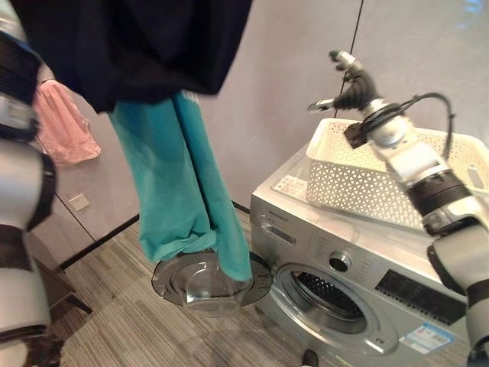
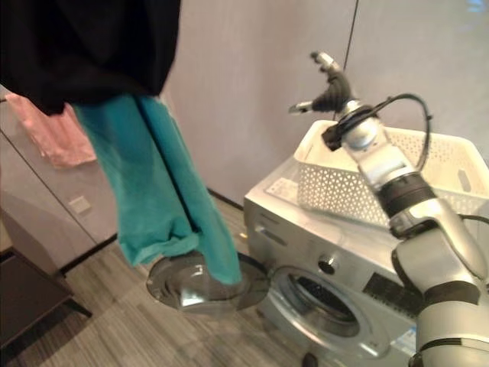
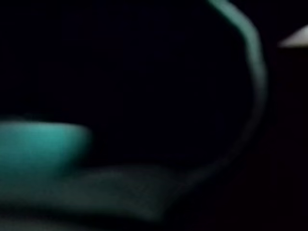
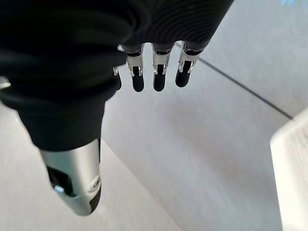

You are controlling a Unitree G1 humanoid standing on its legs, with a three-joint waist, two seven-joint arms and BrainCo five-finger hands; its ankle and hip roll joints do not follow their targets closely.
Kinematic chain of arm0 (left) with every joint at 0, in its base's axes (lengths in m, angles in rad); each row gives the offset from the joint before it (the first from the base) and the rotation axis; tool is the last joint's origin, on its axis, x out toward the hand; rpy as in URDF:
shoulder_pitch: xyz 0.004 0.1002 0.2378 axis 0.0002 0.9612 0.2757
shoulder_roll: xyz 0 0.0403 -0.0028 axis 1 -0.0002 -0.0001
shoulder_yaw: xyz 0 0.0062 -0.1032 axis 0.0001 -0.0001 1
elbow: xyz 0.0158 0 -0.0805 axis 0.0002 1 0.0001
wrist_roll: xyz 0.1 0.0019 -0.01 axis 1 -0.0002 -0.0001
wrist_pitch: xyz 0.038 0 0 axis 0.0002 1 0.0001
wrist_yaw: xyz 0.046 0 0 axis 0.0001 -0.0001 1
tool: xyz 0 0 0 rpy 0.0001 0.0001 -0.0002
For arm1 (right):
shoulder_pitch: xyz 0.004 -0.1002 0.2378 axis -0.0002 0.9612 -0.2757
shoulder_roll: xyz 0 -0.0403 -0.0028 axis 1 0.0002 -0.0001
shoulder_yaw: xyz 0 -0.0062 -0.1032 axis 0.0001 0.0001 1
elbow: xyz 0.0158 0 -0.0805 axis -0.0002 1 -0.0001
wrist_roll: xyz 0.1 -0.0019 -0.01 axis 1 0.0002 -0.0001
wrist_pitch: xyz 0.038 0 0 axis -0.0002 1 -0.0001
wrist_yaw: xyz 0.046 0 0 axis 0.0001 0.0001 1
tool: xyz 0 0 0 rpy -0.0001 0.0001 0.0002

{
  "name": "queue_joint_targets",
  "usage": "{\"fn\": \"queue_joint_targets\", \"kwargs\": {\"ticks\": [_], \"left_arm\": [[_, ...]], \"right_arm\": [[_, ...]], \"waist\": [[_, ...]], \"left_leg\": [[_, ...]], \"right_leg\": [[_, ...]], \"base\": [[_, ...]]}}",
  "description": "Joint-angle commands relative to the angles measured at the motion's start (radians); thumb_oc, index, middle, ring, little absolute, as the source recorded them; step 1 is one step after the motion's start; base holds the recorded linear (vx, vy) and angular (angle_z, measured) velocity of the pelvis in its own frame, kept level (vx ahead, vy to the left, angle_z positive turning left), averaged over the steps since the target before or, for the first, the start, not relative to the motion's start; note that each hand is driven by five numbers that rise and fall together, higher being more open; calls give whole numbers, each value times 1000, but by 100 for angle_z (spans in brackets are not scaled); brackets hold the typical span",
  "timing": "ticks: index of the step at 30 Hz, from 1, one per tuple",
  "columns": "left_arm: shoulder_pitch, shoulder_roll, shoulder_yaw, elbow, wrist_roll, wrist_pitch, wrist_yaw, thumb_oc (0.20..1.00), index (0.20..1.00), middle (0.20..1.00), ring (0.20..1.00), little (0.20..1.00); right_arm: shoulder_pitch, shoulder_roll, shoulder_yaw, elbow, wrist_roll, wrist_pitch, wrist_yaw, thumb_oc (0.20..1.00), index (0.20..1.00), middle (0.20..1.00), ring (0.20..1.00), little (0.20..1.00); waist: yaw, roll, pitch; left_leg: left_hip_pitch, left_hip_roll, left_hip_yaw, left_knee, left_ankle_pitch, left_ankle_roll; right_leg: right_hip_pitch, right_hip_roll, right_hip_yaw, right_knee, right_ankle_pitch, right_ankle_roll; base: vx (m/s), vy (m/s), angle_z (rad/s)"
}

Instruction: Grab the laundry basket,head to the washer,open it,put in the laundry and shut it.

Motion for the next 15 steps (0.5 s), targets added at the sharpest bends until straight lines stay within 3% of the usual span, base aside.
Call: {"fn": "queue_joint_targets", "kwargs": {"ticks": [1,3,8,11,15], "left_arm": [[-82,54,60,33,11,-21,7,200,200,200,200,200],[-59,-10,70,28,17,-13,0,200,200,200,200,200],[-47,-79,57,60,6,2,-10,200,200,200,200,200],[-45,-108,48,98,4,19,-10,200,200,200,200,200],[-83,-103,47,103,10,20,-1,200,200,200,200,200]], "right_arm": [[-148,-70,10,85,-25,-7,-24,1000,1000,1000,1000,1000],[-226,-30,55,178,-29,7,-16,1000,1000,1000,1000,1000],[-352,52,142,316,-21,18,-2,1000,1000,1000,1000,1000],[-444,109,198,412,-24,33,16,1000,1000,1000,1000,1000],[-506,126,251,417,-45,41,24,1000,1000,1000,1000,1000]], "waist": [[51,64,5],[62,82,31],[89,83,12],[141,74,-30],[176,40,-63]], "left_leg": [[142,67,-14,-282,42,-5],[120,54,-13,-273,59,17],[79,38,-25,-283,100,33],[53,51,-17,-306,136,26],[29,64,-8,-330,174,-6]], "right_leg": [[29,-7,-38,-53,-163,208],[48,-27,-83,37,-230,183],[103,-10,-43,137,-294,160],[172,-10,-77,212,-356,149],[248,1,-128,162,-375,158]], "base": [[-239,173,-94],[-233,124,-54],[-162,20,-23],[-86,-103,-13],[-44,-171,-9]]}}
